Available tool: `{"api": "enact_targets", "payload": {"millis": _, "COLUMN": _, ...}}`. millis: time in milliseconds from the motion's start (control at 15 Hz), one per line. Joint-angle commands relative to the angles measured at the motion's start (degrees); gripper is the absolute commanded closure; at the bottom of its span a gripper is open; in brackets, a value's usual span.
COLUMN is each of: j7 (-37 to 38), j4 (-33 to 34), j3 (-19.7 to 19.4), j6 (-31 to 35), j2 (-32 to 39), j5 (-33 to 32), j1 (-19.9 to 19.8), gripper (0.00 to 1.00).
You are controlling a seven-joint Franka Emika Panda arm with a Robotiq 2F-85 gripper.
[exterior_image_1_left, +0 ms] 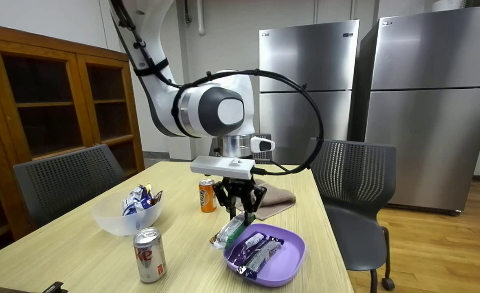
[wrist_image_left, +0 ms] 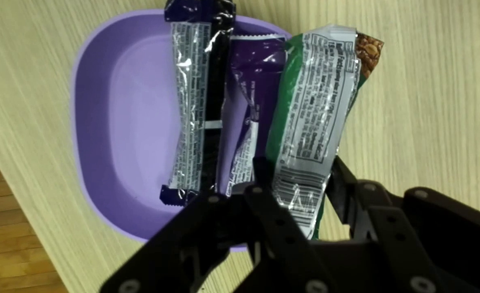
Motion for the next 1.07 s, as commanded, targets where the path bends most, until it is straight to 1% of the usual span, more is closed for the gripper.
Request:
{"api": "enact_targets", "payload": {"millis": 0, "j7": 0.5, "j4": 4.4, "j3": -1.2, "j6": -2.4, "j2": 3.4, "j5": -3.2, "j1": -1.5, "gripper": 0.87}}
{"api": "enact_targets", "payload": {"millis": 200, "j7": 0.1, "j4": 6.8, "j3": -2.5, "j6": -3.7, "j2": 5.0, "j5": -4.7, "j1": -2.6, "gripper": 0.87}}
{"api": "enact_targets", "payload": {"millis": 533, "j7": -0.5, "j4": 10.7, "j3": -3.0, "j6": -6.6, "j2": 7.2, "j5": -4.6, "j1": -5.2, "gripper": 0.87}}
{"api": "enact_targets", "payload": {"millis": 800, "j7": 0.2, "j4": 13.4, "j3": -3.6, "j6": -8.3, "j2": 9.3, "j5": -4.8, "j1": -6.0, "gripper": 0.87}}
{"api": "enact_targets", "payload": {"millis": 1000, "j7": 0.7, "j4": 14.5, "j3": -3.9, "j6": -8.9, "j2": 10.4, "j5": -5.5, "j1": -5.8, "gripper": 0.87}}
